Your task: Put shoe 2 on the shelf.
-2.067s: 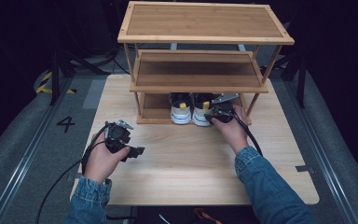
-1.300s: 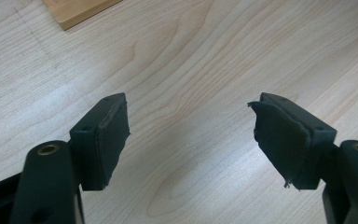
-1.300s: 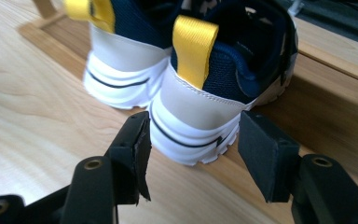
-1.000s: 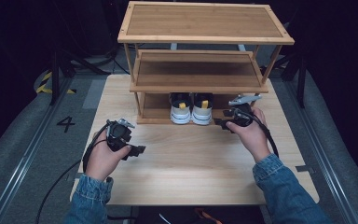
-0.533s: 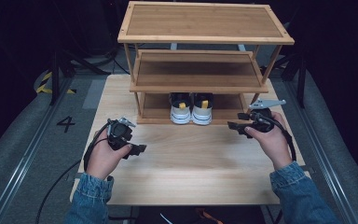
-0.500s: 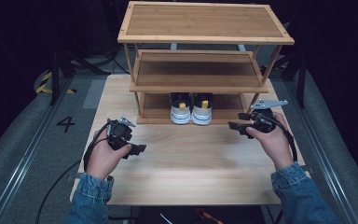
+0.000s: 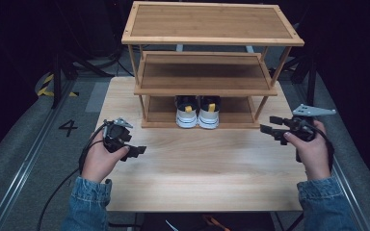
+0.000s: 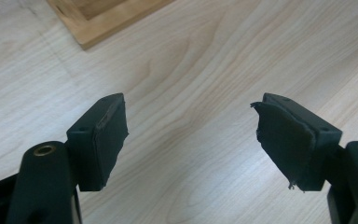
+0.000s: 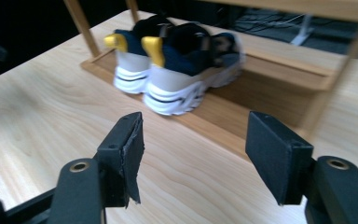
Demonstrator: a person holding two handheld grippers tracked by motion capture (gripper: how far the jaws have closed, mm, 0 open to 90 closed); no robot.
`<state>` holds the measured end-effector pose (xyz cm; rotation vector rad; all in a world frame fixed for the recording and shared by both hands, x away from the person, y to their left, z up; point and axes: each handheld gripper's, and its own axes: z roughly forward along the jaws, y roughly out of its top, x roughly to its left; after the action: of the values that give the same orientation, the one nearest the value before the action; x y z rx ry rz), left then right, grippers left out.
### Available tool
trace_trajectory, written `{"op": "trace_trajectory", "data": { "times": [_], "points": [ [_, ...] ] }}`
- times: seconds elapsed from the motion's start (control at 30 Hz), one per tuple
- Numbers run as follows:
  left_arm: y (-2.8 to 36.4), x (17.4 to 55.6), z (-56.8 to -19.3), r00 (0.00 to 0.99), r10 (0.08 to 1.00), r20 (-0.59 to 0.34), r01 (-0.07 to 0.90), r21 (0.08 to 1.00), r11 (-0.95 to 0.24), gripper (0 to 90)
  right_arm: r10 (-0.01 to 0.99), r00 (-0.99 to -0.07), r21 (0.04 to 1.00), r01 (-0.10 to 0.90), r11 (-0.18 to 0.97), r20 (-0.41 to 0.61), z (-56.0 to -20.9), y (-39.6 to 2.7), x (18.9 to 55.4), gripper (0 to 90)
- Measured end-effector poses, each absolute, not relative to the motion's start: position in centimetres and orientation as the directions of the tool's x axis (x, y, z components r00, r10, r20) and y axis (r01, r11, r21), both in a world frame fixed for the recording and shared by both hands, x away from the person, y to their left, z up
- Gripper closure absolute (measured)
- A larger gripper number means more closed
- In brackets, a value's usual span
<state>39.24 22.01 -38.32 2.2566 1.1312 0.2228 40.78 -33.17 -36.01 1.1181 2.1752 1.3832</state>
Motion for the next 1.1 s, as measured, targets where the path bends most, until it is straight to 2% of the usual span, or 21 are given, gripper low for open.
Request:
{"op": "trace_trajectory", "data": {
  "times": [0.1, 0.2, 0.27, 0.4, 0.5, 0.57, 0.77, 0.93, 1.03, 1.1],
  "points": [
    [22.4, 39.4, -38.3, 0.619, 0.777, -0.112, 0.672, 0.587, -0.451, 24.4, 0.773, -0.621, 0.866, 0.449, 0.217, 0.128, -36.1, -34.6, 40.6, 33.6],
    [22.9, 39.7, -38.4, 0.628, 0.771, -0.103, 0.659, 0.598, -0.457, 23.5, 0.790, -0.606, 0.836, 0.479, 0.269, 0.093, -36.6, -35.9, 40.5, 30.7],
    [23.1, 39.8, -38.5, 0.622, 0.773, -0.125, 0.668, 0.600, -0.440, 19.2, 0.808, -0.586, 0.798, 0.517, 0.309, 0.066, -37.2, -36.6, 40.4, 29.6],
    [23.8, 40.0, -38.6, 0.617, 0.775, -0.137, 0.659, 0.628, -0.413, 19.7, 0.851, -0.523, 0.735, 0.597, 0.322, 0.051, -38.1, -37.7, 40.3, 26.4],
    [24.5, 40.2, -38.8, 0.619, 0.777, -0.111, 0.651, 0.626, -0.429, 18.1, 0.842, -0.538, 0.725, 0.594, 0.350, 0.035, -38.6, -38.2, 40.3, 21.0],
    [24.9, 40.3, -39.2, 0.617, 0.783, -0.073, 0.649, 0.610, -0.455, 17.5, 0.835, -0.550, 0.715, 0.589, 0.378, 0.012, -39.0, -38.6, 40.4, 20.6],
    [25.6, 40.7, -40.2, 0.567, 0.824, 0.017, 0.678, 0.557, -0.478, 17.0, 0.873, -0.488, 0.677, 0.646, 0.352, 0.012, -40.4, -39.9, 40.6, 20.6],
    [26.3, 41.0, -40.9, 0.538, 0.841, -0.056, 0.713, 0.562, -0.419, 16.8, 0.873, -0.487, 0.681, 0.648, 0.341, 0.026, -41.7, -40.6, 40.9, 20.5],
    [26.5, 41.2, -41.2, 0.515, 0.846, -0.138, 0.746, 0.558, -0.363, 17.0, 0.857, -0.501, 0.727, 0.632, 0.267, 0.122, -42.3, -40.5, 41.1, 20.5],
    [26.5, 41.2, -41.3, 0.509, 0.847, -0.153, 0.751, 0.560, -0.351, 17.0, 0.863, -0.483, 0.735, 0.638, 0.231, 0.148, -42.5, -40.4, 41.2, 20.5]
  ]
}}
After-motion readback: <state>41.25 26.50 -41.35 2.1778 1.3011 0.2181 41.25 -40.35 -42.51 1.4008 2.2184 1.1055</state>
